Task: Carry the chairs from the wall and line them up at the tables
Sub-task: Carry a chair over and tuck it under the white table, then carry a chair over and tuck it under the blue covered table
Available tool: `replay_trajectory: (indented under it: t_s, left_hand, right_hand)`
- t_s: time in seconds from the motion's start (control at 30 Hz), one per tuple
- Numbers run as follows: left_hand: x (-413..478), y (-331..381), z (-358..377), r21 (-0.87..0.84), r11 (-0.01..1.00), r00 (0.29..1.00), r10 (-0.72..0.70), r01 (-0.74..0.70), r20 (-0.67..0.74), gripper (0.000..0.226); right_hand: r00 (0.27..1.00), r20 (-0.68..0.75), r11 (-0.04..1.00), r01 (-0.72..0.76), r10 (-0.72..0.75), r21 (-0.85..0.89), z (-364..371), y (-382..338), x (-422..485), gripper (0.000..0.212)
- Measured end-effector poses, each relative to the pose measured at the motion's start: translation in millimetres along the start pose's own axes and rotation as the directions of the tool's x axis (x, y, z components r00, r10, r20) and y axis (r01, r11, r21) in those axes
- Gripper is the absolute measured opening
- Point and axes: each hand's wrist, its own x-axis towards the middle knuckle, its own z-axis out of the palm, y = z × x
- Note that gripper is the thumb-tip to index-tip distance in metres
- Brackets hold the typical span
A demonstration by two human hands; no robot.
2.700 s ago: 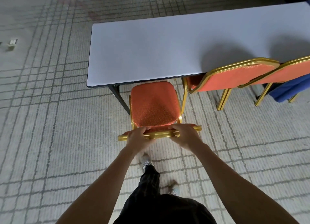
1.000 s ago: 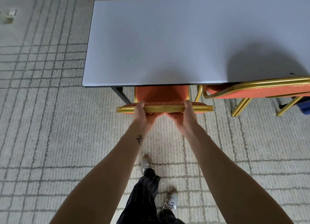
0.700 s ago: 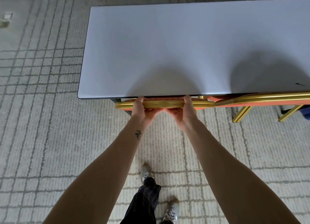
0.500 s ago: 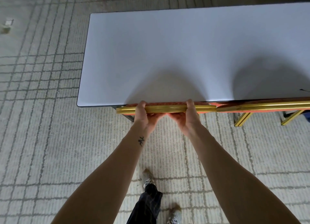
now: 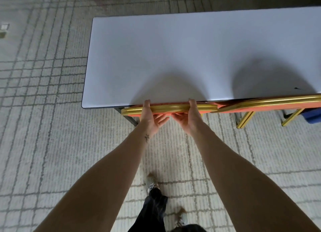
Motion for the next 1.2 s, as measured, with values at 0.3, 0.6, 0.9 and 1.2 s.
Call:
replay_trajectory:
  t_s: [0.3, 0.6, 0.9, 1.2]
  left_hand:
    - [-96.0, -36.5, -34.3, -0.18, 0.978, 0.992, 0.117, -0.108, 0.043, 0.063]
    - [-213.8, -126.7, -104.5, -0.448, 0.811, 0.927, 0.332, -0.375, -0.175, 0.048]
    - [-349.9, -227.7, -185.6, -0.581, 0.491, 0.76, 0.416, -0.649, -0.498, 0.04]
    - [-469.4, -337.3, -274.7, -0.549, 0.228, 0.594, 0.35, -0.804, -0.724, 0.04]
  right_hand:
    - [0.971, 0.209, 0.983, -0.078, 0.113, -0.167, -14.8, 32.3, -82.6, 0.046]
    - [0.794, 0.46, 0.87, -0.166, 0.397, -0.464, -51.6, 69.4, -160.7, 0.033]
    - [0.529, 0.515, 0.641, -0.073, 0.674, -0.764, -64.2, 151.7, -282.5, 0.042]
    - [0.348, 0.419, 0.436, 0.033, 0.839, -0.899, -99.6, 264.1, -409.3, 0.041]
